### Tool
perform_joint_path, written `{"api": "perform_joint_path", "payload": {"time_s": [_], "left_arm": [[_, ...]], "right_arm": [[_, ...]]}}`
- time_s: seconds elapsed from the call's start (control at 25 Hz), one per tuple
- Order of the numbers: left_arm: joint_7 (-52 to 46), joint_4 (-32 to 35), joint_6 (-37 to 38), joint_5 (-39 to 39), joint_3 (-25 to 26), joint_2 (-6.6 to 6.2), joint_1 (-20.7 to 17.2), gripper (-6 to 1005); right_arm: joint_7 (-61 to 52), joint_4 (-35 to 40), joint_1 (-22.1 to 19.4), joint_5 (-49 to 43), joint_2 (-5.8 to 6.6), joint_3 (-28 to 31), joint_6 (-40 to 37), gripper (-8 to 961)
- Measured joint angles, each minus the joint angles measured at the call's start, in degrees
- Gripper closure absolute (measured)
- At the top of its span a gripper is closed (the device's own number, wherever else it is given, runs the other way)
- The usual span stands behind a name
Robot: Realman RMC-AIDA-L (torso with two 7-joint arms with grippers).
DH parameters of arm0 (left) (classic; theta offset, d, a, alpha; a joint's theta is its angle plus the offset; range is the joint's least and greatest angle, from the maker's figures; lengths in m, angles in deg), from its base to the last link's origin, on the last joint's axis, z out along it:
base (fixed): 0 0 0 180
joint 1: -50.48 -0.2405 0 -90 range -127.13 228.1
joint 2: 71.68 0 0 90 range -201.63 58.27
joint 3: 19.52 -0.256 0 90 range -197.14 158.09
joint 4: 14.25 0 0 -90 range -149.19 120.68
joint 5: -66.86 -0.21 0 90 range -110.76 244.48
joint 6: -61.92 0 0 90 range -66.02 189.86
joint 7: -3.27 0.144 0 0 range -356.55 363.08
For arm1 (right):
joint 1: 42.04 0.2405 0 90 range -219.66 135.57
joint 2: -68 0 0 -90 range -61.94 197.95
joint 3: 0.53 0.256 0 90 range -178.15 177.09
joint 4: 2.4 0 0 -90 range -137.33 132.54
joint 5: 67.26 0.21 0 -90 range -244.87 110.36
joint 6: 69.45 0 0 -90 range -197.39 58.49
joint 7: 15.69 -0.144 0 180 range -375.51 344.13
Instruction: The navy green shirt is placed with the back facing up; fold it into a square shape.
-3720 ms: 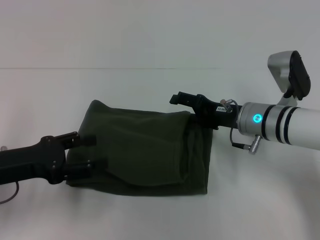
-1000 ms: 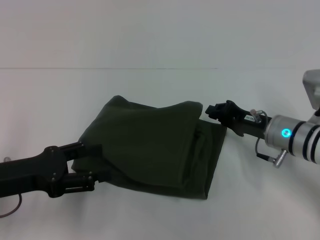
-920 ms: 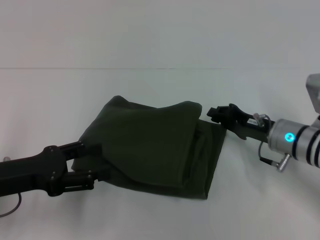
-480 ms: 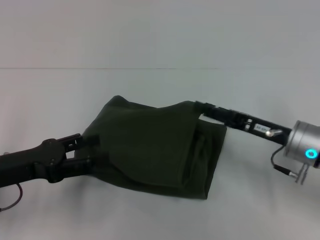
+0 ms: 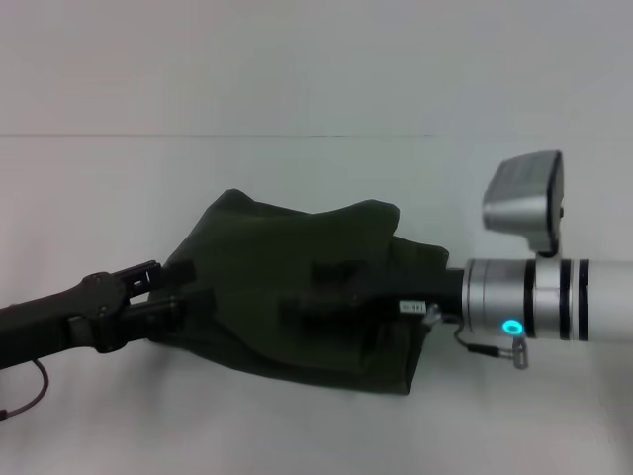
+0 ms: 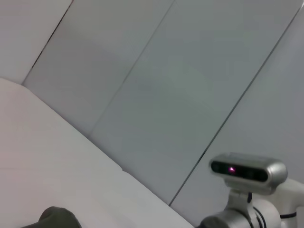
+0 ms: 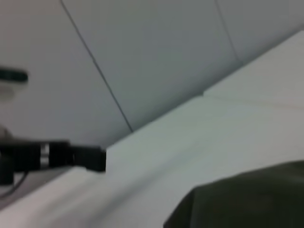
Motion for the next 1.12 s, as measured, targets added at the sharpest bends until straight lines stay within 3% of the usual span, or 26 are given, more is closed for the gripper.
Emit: {"api": "perform_joint_path", "payload": {"time_s": [0.08,0.32,0.84,1.12], "left_arm": [[0.0,-0.4,0.0,0.0,0.3,0.04,-0.1,126],[-0.1,-1.3,-0.1,0.0,1.4,0.07,0.0,126],[-2.8,-1.4,-4.1,-0.2,1.2,0.24,1.4,127],[3.7,-0.9,-13.6,-0.6,-7.7,-0.47,6.3,128]], "right_arm": [[1.3,-0.4,-0.4,0.0,-0.01,-2.3,1.5,56],[10.3,-2.9,-4.3,0.9,-0.02,-3.3,2.7,8],[19.6,-5.1,-7.8,5.6,0.4,-3.2,1.7,9],[22.2,-5.2,-8.3,5.7,0.42,-3.3,1.2,9]]}}
